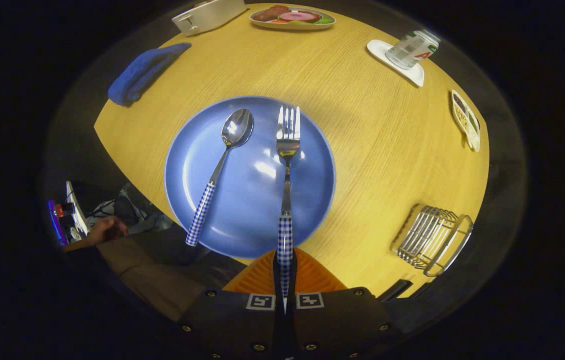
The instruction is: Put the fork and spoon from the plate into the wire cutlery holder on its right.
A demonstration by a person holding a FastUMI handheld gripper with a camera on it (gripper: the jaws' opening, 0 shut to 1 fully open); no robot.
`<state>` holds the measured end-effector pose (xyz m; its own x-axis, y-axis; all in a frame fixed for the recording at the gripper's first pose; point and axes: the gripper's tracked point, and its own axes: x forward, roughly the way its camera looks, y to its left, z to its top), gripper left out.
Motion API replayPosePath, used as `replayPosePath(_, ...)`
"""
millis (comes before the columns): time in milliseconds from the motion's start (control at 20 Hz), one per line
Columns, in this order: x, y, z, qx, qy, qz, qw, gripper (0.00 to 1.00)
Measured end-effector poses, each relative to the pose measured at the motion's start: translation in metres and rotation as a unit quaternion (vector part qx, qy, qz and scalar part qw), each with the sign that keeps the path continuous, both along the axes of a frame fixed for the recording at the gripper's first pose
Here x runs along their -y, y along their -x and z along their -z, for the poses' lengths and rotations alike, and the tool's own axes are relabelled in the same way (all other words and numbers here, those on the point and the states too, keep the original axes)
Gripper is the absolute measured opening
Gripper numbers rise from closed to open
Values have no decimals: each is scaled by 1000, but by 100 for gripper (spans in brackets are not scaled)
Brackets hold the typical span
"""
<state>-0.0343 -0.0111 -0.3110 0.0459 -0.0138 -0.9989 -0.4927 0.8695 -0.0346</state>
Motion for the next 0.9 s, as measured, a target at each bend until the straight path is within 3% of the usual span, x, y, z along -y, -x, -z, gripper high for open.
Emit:
replayPosePath(200,26,18,-32,-21,10,-18,1000,1)
replayPosePath(350,62,17,-53,-7,55,-33,998,1)
replayPosePath(550,103,32,-74,-30,61,-7,998,1)
replayPosePath(900,187,50,-92,-70,138,5,988,1)
